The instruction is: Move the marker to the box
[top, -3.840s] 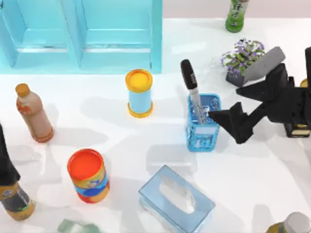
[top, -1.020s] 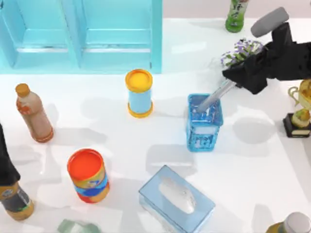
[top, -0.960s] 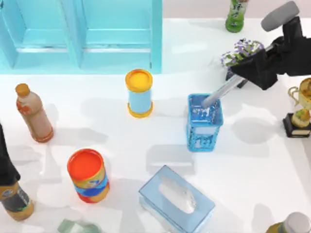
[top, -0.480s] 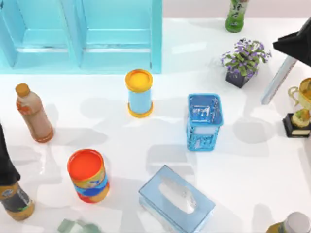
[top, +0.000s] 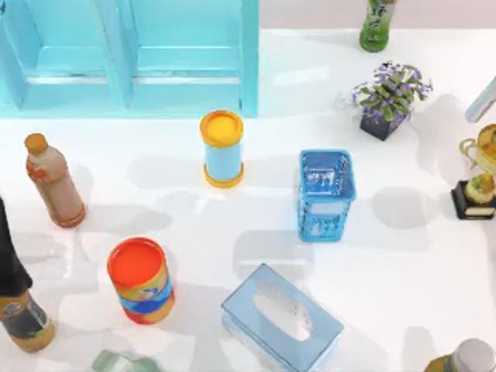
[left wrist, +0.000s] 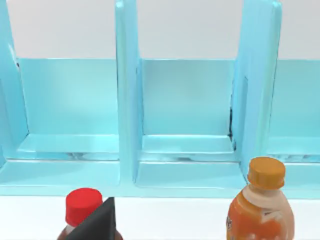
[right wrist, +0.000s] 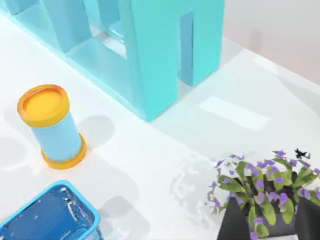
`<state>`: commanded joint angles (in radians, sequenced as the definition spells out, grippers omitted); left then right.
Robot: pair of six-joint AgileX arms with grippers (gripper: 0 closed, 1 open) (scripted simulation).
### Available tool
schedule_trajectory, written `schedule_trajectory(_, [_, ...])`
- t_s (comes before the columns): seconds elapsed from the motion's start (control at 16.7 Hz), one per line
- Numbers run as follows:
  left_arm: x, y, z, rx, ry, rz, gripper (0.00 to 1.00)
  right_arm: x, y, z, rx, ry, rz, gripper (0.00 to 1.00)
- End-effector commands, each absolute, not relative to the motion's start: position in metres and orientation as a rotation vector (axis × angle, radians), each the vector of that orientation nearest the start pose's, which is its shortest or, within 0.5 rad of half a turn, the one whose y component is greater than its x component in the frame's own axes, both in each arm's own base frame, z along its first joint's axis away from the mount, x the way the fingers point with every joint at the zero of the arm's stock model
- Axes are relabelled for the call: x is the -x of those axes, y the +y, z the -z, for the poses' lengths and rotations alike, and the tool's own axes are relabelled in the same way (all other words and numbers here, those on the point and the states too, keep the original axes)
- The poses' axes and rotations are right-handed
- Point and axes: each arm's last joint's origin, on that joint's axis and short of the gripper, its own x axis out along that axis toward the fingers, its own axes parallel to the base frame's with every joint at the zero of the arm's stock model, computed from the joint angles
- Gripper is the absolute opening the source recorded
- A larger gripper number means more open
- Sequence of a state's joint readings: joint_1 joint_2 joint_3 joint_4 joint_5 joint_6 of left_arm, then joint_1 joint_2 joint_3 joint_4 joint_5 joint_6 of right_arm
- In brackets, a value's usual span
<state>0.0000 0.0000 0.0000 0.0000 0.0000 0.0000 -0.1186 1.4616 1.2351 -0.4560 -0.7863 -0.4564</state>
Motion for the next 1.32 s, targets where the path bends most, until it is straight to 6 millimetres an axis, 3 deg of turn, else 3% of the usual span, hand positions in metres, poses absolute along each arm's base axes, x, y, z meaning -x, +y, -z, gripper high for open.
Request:
schedule_trajectory(0.3, [-0.106,-0.001,-0.160,0.000,0.000,0.000,1.00,-0.271,-0.087,-0.331,0.169,0.476,-0.510,0.00])
schedule_trajectory(0.54, [-0.106,-0.001,-0.160,0.000,0.000,0.000,1.00,-0.226,-0.121,-0.324,0.143,0.590,-0.327,0.00])
schedule_trajectory(0.78, [-0.106,-0.001,-0.160,0.000,0.000,0.000,1.00,-0.209,-0.131,-0.312,0.109,0.673,-0.264,0.00])
schedule_trajectory(1.02, [-0.106,-0.001,-0.160,0.000,0.000,0.000,1.00,-0.211,-0.130,-0.311,0.105,0.674,-0.268,0.00])
schedule_trajectory(1.32, [-0.106,-0.001,-0.160,0.000,0.000,0.000,1.00,-0.223,-0.130,-0.278,0.094,0.681,-0.257,0.00])
